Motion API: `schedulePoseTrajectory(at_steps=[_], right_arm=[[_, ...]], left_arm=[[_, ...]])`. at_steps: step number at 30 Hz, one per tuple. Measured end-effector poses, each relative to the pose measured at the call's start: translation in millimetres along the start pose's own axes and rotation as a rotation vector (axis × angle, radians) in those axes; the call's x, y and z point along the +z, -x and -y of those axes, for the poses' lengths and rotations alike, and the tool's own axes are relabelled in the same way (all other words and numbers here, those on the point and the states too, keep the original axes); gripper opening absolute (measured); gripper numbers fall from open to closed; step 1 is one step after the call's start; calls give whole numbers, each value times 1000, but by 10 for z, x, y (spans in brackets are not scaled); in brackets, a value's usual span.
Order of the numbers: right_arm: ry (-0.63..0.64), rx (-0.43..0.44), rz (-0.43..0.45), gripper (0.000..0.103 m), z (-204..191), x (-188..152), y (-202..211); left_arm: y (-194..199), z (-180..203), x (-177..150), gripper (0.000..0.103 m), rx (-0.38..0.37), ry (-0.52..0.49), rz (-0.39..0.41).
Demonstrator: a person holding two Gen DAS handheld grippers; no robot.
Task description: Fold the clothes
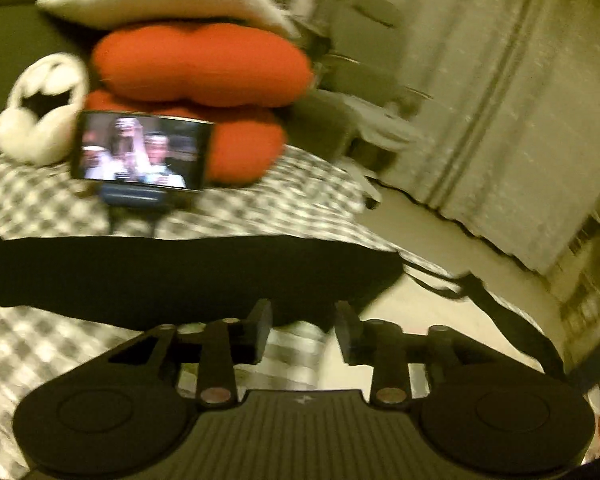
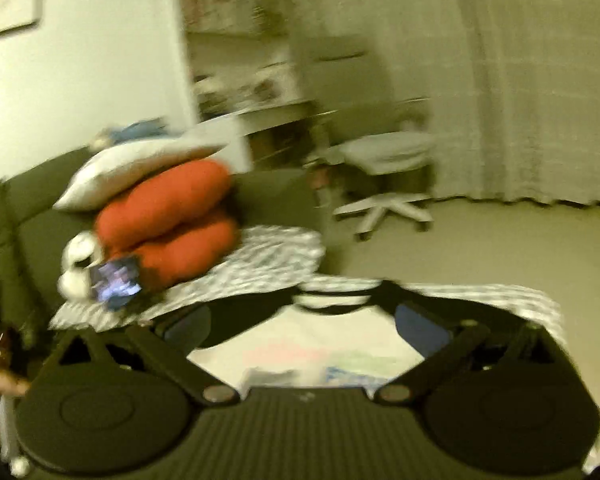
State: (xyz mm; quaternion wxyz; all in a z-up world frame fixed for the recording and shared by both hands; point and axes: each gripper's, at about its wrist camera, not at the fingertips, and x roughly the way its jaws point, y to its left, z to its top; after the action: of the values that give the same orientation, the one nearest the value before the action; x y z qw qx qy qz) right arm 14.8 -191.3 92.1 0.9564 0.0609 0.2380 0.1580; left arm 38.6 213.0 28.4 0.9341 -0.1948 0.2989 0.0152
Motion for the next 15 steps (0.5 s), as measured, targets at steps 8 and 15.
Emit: schedulePoseTrajectory(at_steps=[8, 15], right_arm=[[-188, -93, -41, 88, 1019, -116, 65], [-280, -184, -168, 39, 1537, -297, -365]], left_arm=[[-123, 419, -225, 38, -42, -71, -68], [-392, 660, -404, 40, -8, -136, -124]])
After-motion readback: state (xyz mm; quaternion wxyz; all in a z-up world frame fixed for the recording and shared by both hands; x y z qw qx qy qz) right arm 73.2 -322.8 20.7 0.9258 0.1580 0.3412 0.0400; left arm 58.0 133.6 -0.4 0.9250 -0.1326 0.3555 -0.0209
